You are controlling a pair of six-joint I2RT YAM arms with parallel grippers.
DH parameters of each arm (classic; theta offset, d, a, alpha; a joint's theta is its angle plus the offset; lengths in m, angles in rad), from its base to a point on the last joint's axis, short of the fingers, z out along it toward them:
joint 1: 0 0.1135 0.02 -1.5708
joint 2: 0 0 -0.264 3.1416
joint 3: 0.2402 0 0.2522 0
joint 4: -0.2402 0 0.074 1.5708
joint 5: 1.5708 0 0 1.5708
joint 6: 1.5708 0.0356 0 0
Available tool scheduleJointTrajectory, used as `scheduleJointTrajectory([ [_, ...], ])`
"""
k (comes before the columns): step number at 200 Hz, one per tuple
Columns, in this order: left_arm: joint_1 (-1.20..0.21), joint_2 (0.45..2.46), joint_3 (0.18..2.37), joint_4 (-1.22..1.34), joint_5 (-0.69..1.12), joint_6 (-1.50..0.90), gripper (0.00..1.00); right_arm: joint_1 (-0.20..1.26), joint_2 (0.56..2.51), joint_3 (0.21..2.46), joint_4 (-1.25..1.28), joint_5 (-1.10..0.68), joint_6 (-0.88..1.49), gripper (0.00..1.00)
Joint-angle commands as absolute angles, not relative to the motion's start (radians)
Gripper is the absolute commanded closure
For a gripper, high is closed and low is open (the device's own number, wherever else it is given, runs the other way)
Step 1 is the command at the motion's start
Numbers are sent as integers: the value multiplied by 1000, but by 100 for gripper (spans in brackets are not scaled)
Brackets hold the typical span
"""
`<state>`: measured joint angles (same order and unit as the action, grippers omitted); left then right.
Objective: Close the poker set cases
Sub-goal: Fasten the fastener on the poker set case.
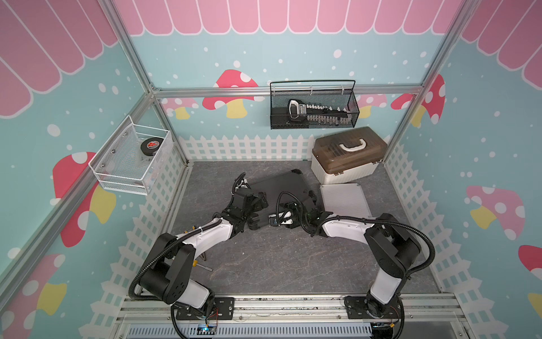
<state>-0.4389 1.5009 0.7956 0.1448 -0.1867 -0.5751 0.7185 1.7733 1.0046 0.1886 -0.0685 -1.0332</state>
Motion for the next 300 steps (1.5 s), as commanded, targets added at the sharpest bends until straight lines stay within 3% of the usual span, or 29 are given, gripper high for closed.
scheduleJointTrajectory([
  [1, -427, 1519, 740, -43, -198, -597, 1, 687, 1772, 1030, 26, -99, -1073, 43],
  [71, -427, 1504, 739, -58, -206, -588, 1, 646, 1800, 1116, -60, -187, -1098, 69],
  [160, -427, 1470, 726, -78, -220, -588, 1, 555, 1932, 1346, -286, -435, -1066, 90],
  [217, -428, 1453, 722, -82, -234, -586, 1, 541, 1944, 1383, -207, -493, -899, 85],
  [248, -427, 1453, 724, -82, -237, -581, 1, 538, 1869, 1334, -14, -482, -695, 76],
  [300, -427, 1453, 727, -70, -248, -568, 1, 539, 1750, 1195, 248, -317, -369, 60],
])
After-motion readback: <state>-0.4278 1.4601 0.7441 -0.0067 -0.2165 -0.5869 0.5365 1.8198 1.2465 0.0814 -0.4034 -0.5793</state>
